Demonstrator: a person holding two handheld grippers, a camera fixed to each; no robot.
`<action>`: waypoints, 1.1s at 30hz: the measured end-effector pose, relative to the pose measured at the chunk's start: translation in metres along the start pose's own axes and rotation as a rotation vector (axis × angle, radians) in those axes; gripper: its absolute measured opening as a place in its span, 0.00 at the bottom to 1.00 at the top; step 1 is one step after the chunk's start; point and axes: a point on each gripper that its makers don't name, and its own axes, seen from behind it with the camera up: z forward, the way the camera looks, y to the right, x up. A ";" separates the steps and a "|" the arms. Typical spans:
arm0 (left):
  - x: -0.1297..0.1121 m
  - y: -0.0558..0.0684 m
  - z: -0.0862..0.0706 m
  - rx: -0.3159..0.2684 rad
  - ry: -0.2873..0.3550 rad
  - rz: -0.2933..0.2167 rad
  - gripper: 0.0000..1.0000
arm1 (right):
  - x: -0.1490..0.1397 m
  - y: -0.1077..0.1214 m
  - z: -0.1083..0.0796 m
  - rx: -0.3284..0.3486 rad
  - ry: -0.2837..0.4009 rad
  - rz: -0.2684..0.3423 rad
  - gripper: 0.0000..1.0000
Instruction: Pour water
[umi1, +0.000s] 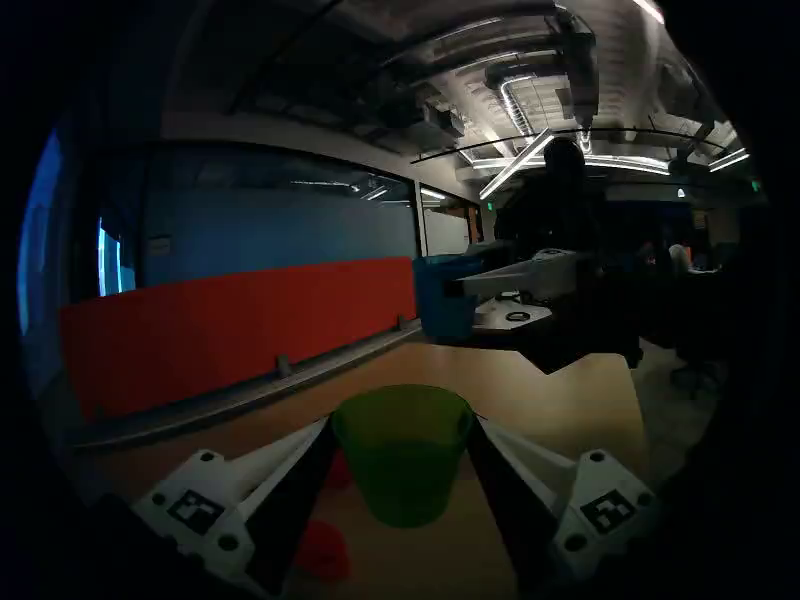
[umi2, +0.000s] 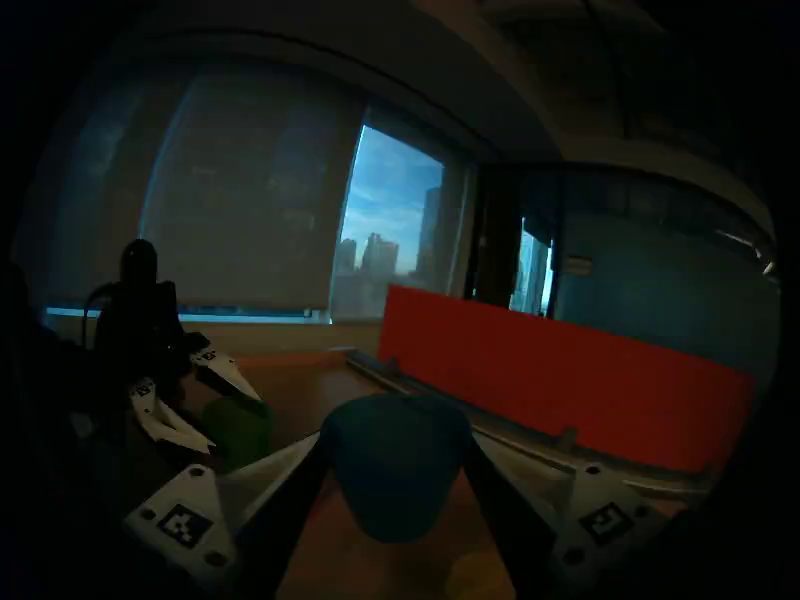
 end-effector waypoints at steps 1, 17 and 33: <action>-0.003 0.001 0.000 -0.002 -0.007 0.001 0.88 | -0.003 -0.001 0.000 0.001 -0.005 -0.001 0.91; -0.047 0.014 0.000 -0.047 -0.116 -0.003 0.88 | -0.052 -0.013 -0.002 0.036 -0.088 0.032 0.92; -0.098 0.023 0.007 -0.082 -0.254 0.022 0.88 | -0.110 -0.030 -0.002 0.100 -0.197 0.073 0.93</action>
